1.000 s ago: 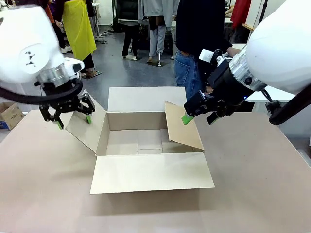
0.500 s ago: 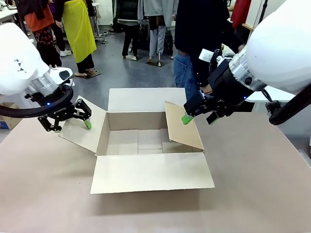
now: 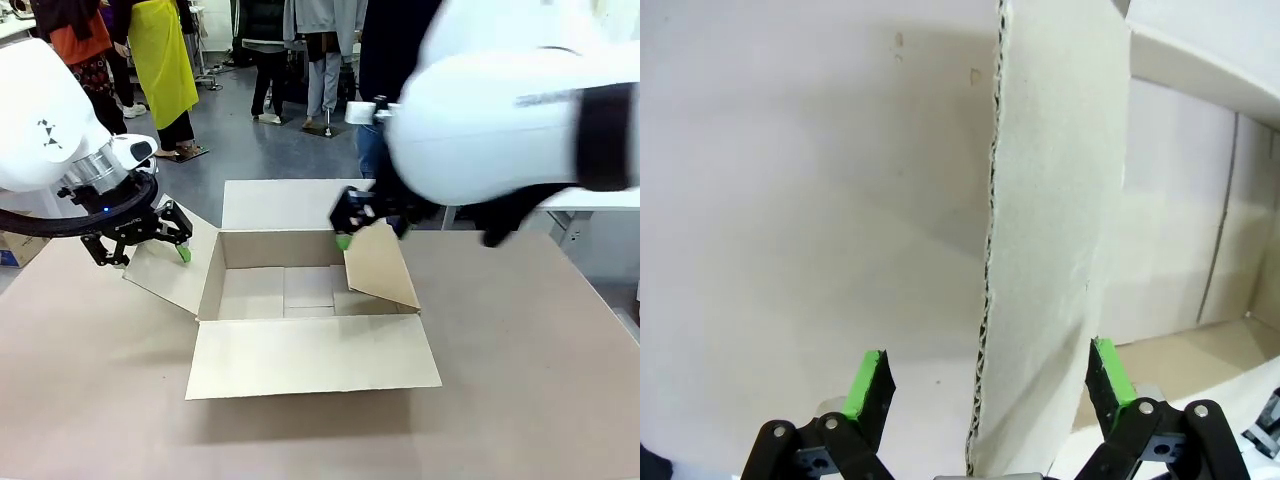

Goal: Pack the gift set into the box.
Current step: Place both hands on the side flaps of the Package Box and spread them outward.

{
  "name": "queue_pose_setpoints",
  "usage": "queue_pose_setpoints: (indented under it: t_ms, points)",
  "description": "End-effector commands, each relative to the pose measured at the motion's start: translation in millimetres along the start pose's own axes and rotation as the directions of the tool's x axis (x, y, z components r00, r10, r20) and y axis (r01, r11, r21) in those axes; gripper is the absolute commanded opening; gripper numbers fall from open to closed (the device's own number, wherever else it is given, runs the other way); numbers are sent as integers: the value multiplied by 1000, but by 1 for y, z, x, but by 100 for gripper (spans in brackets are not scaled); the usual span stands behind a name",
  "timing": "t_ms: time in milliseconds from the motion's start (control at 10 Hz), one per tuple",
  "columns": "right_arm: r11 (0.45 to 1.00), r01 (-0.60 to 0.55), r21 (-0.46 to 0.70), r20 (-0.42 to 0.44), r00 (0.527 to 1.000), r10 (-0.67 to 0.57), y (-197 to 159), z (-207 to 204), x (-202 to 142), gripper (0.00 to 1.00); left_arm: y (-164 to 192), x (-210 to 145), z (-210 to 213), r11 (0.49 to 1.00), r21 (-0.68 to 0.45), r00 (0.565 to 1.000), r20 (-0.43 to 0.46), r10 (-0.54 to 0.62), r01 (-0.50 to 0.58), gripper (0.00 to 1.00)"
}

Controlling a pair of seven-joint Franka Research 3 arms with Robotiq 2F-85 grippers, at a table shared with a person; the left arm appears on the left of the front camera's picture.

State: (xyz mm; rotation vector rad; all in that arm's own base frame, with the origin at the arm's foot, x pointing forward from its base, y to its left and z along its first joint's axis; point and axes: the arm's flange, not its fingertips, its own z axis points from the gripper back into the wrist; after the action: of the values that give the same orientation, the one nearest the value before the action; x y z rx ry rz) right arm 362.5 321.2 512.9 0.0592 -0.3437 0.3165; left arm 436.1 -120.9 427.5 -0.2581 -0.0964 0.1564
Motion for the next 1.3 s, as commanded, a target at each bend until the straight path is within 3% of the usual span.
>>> queue_pose_setpoints:
  t_ms: [0, 100, 300, 500, 900, 1200]
  points:
    - [982, -56, -178, -183, 983, 23, 49, -23, 61, 100, 0, 0, 2, 1000, 13, 1000, 4, 12, -12, 100]
    - [1000, 0, 0, 0, 1000, 0, 0, 0, 0, 100, 0, 0, 2, 1000, 13, 1000, 4, 12, -12, 100]
    - [980, -92, -175, -119, 990, 72, 28, -15, 40, 100, 0, 0, 2, 1000, 13, 1000, 4, 12, -12, 100]
    - [967, -6, -255, -173, 984, -39, 31, -72, 70, 100, 0, 0, 2, 1000, 13, 1000, 4, 12, -12, 100]
    - [915, 85, -394, -216, 959, -183, 13, -132, 73, 100, 0, 0, 2, 1000, 13, 1000, 4, 12, -12, 100]
    - [887, 111, -449, -188, 958, -215, 6, -140, 62, 100, 0, 0, 2, 1000, 13, 1000, 4, 12, -12, 100]
